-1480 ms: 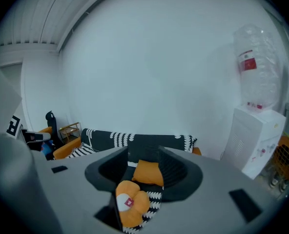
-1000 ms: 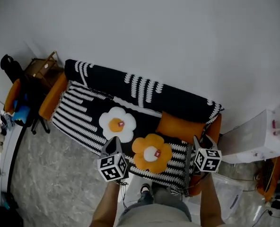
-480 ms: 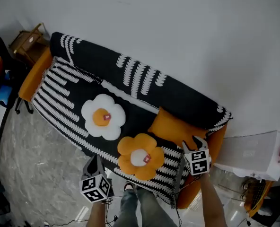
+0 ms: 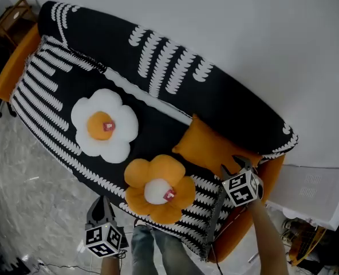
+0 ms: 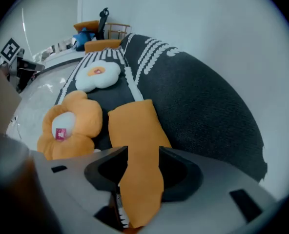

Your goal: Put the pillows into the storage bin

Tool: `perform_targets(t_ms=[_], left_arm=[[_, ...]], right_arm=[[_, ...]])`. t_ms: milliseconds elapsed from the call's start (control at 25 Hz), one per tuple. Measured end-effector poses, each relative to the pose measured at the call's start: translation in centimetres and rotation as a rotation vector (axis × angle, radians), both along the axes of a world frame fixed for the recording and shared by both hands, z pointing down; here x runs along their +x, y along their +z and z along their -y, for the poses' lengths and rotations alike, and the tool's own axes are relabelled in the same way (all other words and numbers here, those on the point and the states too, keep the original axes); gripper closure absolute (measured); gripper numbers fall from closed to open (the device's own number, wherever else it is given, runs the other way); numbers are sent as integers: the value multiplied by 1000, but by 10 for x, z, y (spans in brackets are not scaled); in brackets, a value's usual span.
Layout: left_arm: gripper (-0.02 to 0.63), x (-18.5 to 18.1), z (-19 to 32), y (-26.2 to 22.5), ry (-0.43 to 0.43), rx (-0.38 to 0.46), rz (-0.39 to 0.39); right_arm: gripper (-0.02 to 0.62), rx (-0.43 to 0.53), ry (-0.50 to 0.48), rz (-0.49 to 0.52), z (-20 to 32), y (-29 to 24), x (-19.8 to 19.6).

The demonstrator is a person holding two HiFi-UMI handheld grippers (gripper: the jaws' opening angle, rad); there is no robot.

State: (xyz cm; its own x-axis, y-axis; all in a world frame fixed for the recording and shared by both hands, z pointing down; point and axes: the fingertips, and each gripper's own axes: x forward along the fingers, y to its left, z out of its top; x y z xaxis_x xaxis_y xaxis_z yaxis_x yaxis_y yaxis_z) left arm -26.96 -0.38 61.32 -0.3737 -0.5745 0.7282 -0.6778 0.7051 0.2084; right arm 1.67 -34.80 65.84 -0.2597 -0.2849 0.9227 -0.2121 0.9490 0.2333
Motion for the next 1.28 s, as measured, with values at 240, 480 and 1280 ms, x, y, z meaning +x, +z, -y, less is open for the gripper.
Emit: perform_targets(t_ms=[240,480,1280], left_arm=[[595,7,-4,37,-2,-11,-13],[595,24,-5,55,6,-22,-58],[595,26,18,50,85,-13,-62]], right_arm=[[396,8,-48,-53,15,29,0],[426,-8,-80,-113,17,43,-1],[583,-105,-3,-125,14,41,1]])
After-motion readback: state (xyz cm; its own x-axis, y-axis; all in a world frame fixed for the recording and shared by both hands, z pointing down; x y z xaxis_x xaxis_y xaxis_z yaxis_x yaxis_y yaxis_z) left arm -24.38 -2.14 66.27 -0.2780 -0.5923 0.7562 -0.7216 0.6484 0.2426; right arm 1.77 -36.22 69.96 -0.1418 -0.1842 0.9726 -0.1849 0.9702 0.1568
